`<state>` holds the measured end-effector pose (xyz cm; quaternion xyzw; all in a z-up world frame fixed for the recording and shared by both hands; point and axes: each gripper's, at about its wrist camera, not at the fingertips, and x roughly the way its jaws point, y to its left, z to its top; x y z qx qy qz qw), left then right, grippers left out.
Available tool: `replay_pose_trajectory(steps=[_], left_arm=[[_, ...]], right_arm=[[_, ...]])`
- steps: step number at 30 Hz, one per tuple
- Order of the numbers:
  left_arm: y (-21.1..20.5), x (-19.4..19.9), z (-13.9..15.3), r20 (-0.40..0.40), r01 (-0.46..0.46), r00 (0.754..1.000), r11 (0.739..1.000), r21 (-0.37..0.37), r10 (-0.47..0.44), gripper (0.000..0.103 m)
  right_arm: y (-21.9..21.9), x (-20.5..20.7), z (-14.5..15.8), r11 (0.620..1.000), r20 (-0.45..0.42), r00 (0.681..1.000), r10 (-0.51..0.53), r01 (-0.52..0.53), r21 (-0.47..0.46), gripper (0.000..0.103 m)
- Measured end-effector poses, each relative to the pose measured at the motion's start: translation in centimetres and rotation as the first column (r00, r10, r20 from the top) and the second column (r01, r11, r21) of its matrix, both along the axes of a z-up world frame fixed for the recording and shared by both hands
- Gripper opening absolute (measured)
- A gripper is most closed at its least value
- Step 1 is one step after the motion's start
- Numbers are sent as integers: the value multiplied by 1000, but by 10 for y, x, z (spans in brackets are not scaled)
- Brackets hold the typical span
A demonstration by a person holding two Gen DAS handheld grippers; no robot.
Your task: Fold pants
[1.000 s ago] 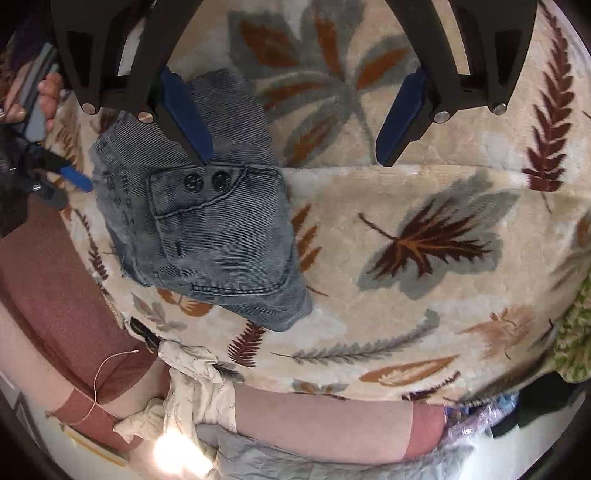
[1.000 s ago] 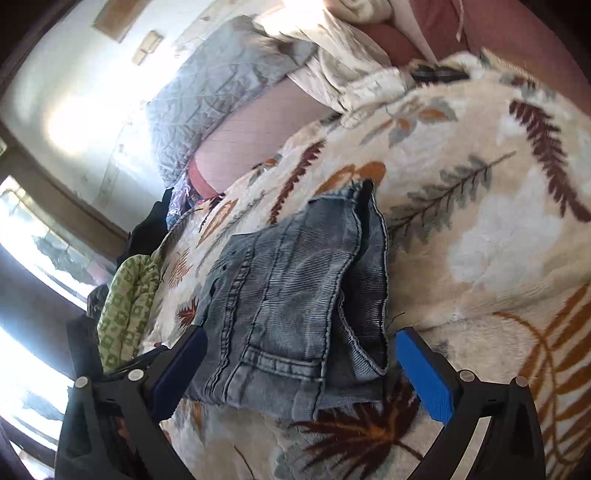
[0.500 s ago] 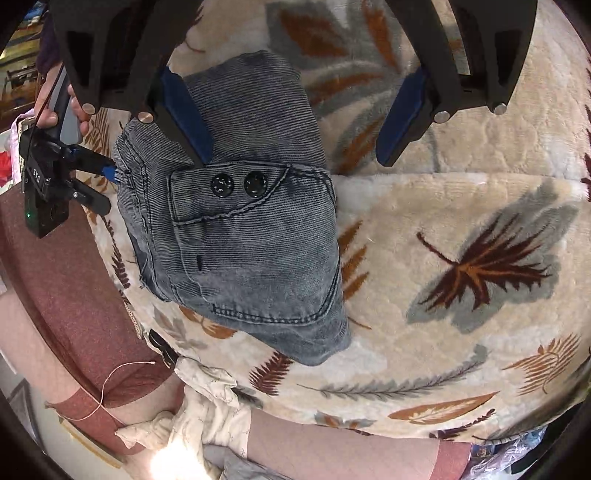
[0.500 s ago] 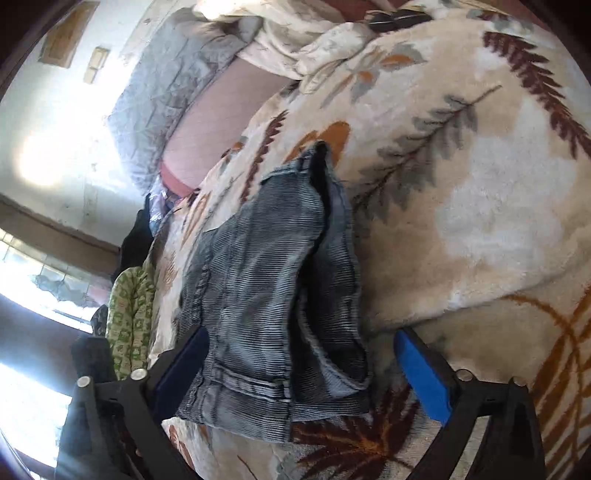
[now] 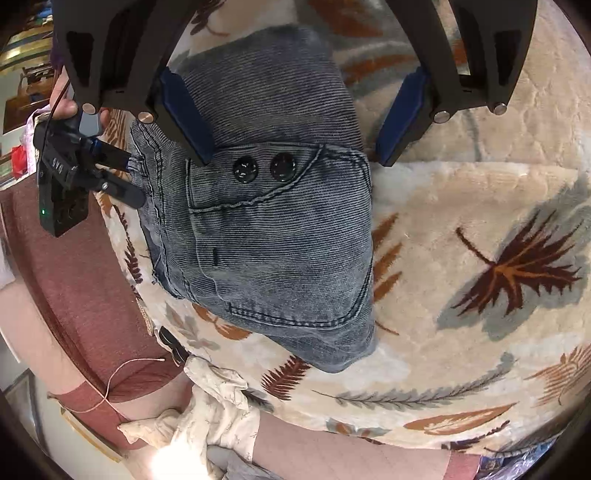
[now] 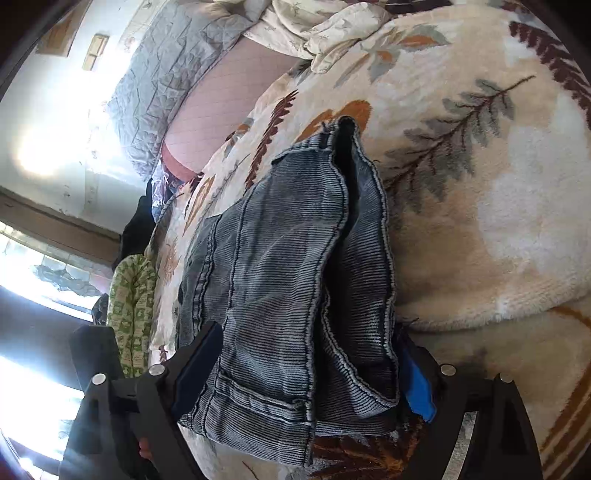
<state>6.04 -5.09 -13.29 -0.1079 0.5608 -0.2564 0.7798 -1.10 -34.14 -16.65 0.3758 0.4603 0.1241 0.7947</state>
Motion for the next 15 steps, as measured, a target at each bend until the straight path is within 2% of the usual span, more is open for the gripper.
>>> replay_pose_trajectory(steps=[2, 3, 4, 7, 12, 15], left_arm=[[2, 1, -2, -13, -10, 1000, 1000, -16, 9, 90], [4, 1, -3, -19, -13, 1000, 1000, -26, 12, 83], [6, 0, -3, -21, -10, 1000, 999, -34, 9, 70], [5, -5, -1, 18, 14, 1000, 1000, -12, -14, 61], [7, -12, 1, 80, 36, 996, 999, 4, -36, 50], [7, -12, 0, 90, 33, 995, 999, -7, -33, 45]], right_arm=[[5, 1, 1, 999, 2, 1000, 9, -9, -38, 81], [6, 1, 2, 998, 2, 1000, 8, -8, -56, 79], [7, 1, 2, 997, 3, 1000, 3, -3, -73, 72], [9, 1, 2, 993, 3, 1000, 0, 1, -117, 65], [15, 2, 4, 988, 9, 1000, 7, -5, -156, 64], [16, 3, 4, 986, 10, 1000, 12, -10, -167, 64]])
